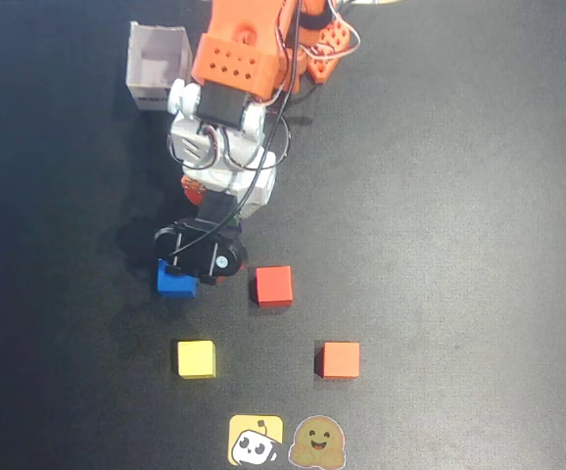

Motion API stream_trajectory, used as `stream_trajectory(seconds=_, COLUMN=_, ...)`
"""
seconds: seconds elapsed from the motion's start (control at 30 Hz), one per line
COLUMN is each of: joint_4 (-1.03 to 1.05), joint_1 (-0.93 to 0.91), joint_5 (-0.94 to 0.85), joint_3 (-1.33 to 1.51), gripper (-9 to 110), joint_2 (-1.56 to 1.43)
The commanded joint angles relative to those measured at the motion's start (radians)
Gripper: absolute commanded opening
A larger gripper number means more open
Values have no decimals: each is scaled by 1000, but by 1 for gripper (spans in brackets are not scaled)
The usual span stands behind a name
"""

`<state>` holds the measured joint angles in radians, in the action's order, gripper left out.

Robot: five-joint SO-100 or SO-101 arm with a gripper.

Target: Put the green cube on top of the purple cube.

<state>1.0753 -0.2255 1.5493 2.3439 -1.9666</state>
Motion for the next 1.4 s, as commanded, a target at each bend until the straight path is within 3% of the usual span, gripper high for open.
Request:
stream_trajectory(seconds=0.0, joint_4=-8, joint_1=6, joint_5=12, joint_3=-40, gripper=20, joint_2=-21)
stream_trajectory(seconds=0.47, joint_4=3, joint_1=43, joint_5=6, joint_3=44, gripper=20, joint_2=-411)
stream_trajectory(seconds=0.7, joint_4=35, joint_1=100, joint_5=-20, joint_3=204, gripper=5, joint_2=-716)
stream_trajectory(seconds=0.93, joint_4=140, joint_1=190, joint_5=3, joint_3=417, gripper=0, joint_2=-1124)
stream_trajectory(seconds=1.37, joint_4=115, joint_1=242, joint_5=-29, joint_3=529, gripper=0, joint_2=-1126)
